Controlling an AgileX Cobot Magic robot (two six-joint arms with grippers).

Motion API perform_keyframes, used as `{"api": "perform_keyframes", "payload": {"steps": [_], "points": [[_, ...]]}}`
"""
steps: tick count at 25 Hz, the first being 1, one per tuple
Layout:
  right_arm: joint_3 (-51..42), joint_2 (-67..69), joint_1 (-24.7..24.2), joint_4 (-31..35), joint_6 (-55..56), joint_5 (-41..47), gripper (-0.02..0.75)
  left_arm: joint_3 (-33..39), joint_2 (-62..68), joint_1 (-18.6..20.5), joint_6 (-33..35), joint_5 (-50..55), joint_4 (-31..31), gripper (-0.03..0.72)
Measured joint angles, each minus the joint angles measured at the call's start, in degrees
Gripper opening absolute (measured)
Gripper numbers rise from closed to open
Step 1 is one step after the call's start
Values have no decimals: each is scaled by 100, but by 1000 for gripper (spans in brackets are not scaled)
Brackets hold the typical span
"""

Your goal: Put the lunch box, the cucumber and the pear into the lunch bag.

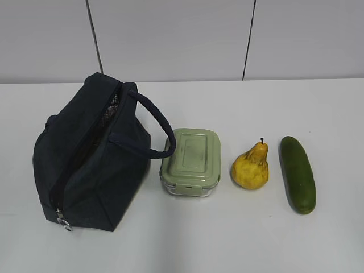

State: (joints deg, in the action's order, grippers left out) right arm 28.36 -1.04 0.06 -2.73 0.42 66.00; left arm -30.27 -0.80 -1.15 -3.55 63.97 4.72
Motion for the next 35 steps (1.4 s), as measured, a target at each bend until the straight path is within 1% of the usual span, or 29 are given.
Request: {"api": "perform_keyframes", "payload": {"steps": [7,10,12,15,19,21,24,26,28,29,31,33,35], "points": [[0,0,37,28,4,0,497,0,0,-20,0,-5,-1,242],[0,0,193,36,27,-26,497,-32,105,-212,0,-44,-13,242],[65,157,282,-62,30,-129,497,-149,347,-356,0,-376,-1,242],[240,857,328,-132,40,-584,497,-413,1104,-554,0,-1048,-265,242],[330,1880,390,-3,332,-1774,497,-558,2509,-783,5,-1898,-925,244],[390,2471,400,8,383,-2332,497,-624,3193,-892,107,-2388,-1135,245],[572,3464,400,8,408,-2640,497,-885,4095,-974,355,-2830,-1273,245],[761,4031,400,-3,405,-2735,497,-1118,4649,-987,716,-2903,-1438,245],[1043,4573,400,8,411,-2760,497,-1395,5226,-992,1189,-2914,-1776,245],[1215,4860,400,42,421,-2760,497,-1528,5458,-992,1505,-2914,-1999,245],[1564,5489,400,95,421,-2671,497,-1894,6001,-998,2165,-2914,-2703,245],[1901,6072,400,116,335,-2606,497,-2218,6485,-998,2846,-2886,-3258,245],[2240,6648,400,168,226,-2540,494,-2556,6985,-977,3290,-2768,-3650,246]]}}
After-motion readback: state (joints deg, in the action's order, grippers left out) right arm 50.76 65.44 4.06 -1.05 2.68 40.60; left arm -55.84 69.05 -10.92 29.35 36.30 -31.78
